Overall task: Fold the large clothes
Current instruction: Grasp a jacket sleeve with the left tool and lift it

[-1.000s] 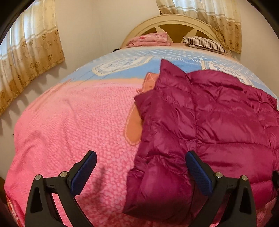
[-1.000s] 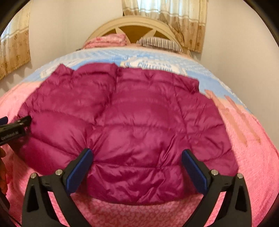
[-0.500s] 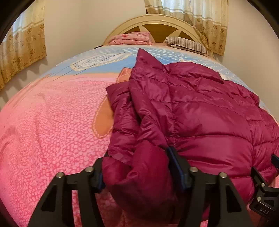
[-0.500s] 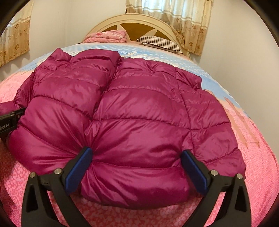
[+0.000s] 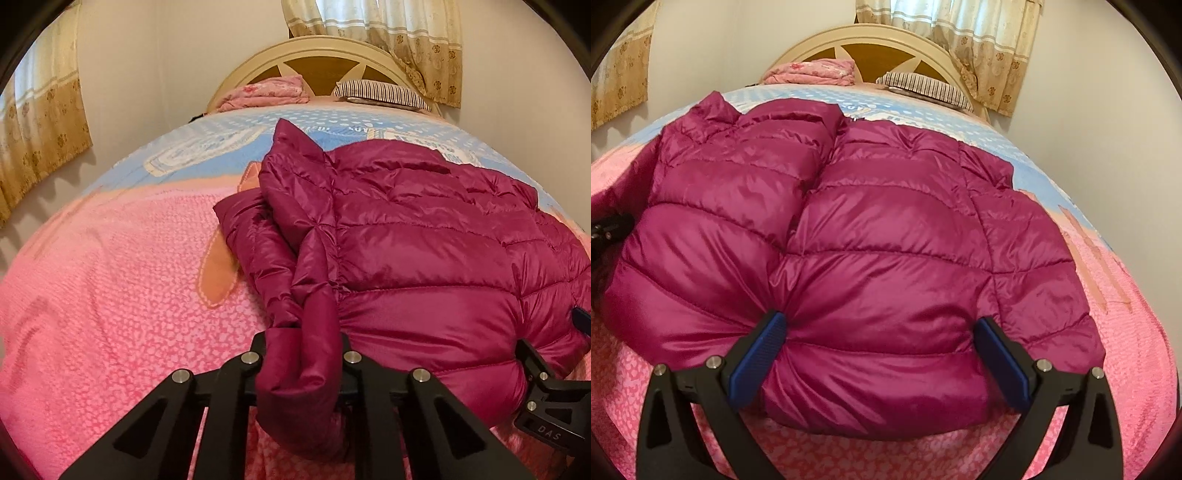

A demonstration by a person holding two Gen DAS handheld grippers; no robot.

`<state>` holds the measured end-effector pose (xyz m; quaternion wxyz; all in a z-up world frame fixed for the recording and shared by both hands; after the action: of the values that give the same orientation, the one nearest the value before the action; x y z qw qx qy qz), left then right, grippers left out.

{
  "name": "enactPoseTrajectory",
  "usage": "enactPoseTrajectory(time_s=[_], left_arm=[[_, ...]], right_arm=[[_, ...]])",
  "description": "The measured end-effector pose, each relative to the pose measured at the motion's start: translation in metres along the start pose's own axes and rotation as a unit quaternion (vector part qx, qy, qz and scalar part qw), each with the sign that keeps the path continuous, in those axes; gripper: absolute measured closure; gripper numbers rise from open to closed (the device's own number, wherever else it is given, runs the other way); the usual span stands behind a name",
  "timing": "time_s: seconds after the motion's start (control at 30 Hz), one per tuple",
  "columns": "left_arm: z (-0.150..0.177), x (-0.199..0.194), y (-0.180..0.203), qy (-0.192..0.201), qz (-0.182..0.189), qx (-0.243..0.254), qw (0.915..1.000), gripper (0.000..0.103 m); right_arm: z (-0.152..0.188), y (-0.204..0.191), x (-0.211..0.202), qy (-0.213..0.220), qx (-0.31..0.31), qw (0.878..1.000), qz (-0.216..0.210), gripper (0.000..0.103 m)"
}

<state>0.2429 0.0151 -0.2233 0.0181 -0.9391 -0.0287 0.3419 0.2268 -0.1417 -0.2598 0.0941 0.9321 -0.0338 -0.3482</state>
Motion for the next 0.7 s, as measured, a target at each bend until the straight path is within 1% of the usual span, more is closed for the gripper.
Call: enactPoseTrajectory(time_s=[0.2,0.3,0.5,0.63,0.7], left_arm=[[-0.004,-0.015,-0.006,0.011,-0.007,0.011,0.9999,0.092],[-0.006,-0.027,-0.016,0.016,-0.013,0.010,0.9997,0.092],[-0.014,-0.051,-0.045,0.033,-0.042,0.009,0.9985,0.092],[-0.018,-0.066,-0.067,0.044,-0.059,0.011,0.9972,0.093],[-0.019,-0.070,-0.072,0.045,-0.067,0.015,0.9966,0.093]], right_arm=[[-0.001,-0.003,-0.004,-0.007,0.001,1.000,0.008,0.001],[-0.003,-0.009,-0.005,-0.009,-0.004,1.000,0.004,0.001],[-0.007,-0.044,-0.014,-0.002,-0.026,1.000,-0.017,0.001],[-0.008,-0.074,-0.022,0.010,-0.054,0.998,-0.031,0.001],[-0.006,-0.081,-0.024,0.012,-0.059,0.998,-0.032,0.001]])
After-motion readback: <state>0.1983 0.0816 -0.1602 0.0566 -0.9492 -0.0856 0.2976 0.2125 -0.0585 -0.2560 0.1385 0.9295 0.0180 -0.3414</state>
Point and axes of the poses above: each gripper's, at about its wrist camera, not at the fingertips, and x roughly the way its jaws point, y to its right, z to its underside, the point moved 3 cm from there along x, roughly the way its jaws point, and after that the axes turned 3 degrees about y, right-handed, at the moved point
